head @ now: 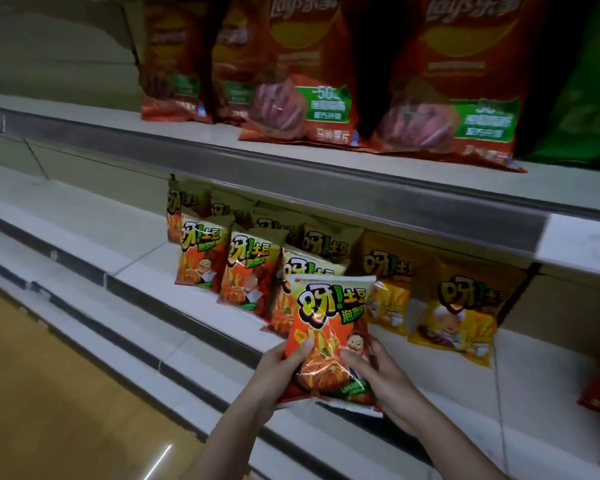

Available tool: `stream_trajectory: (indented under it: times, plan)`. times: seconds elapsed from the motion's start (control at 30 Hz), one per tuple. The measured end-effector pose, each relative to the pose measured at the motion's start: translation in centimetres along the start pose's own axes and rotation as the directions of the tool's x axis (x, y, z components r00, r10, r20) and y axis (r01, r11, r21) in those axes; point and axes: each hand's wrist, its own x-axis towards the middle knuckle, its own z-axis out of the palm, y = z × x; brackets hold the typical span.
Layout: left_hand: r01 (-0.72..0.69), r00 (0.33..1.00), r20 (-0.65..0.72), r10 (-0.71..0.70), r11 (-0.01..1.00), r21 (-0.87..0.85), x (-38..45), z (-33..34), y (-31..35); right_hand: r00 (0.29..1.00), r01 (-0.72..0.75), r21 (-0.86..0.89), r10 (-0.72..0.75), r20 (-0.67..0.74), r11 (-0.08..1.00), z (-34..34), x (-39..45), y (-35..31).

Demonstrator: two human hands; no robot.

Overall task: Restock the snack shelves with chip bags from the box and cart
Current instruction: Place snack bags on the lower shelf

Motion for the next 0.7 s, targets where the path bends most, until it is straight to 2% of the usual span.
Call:
stream_trajectory:
  times: [0.17,0.37,0.43,0.53,0.7]
  plan:
    - [0.036,0.999,-0.008,-0.037,0.998,-0.06,1.3,-5.3,1.3,1.0,0.005,-0.029,-0.005,0.003,1.0,3.8,2.7,-0.4]
    - [-0.076,0.997,-0.036,0.074,0.996,-0.047,1.7,-9.7,2.0,0.992,0.117,-0.114,-0.11,0.062,0.987,7.2,6.5,-0.9]
    - [-0.11,0.993,-0.045,0.11,0.994,0.005,1.8,-10.8,2.0,0.989,0.143,-0.163,-0.135,0.059,0.976,8.4,6.8,-0.7]
    - [-0.129,0.992,0.007,0.129,0.981,0.148,3.0,-12.0,2.6,0.987,0.152,-0.234,-0.162,-0.022,0.96,9.0,6.9,0.2]
    - [-0.184,0.97,0.201,0.134,0.949,0.257,7.1,-11.2,4.6,0.946,0.168,-0.312,-0.242,-0.217,0.935,8.4,7.7,-0.4]
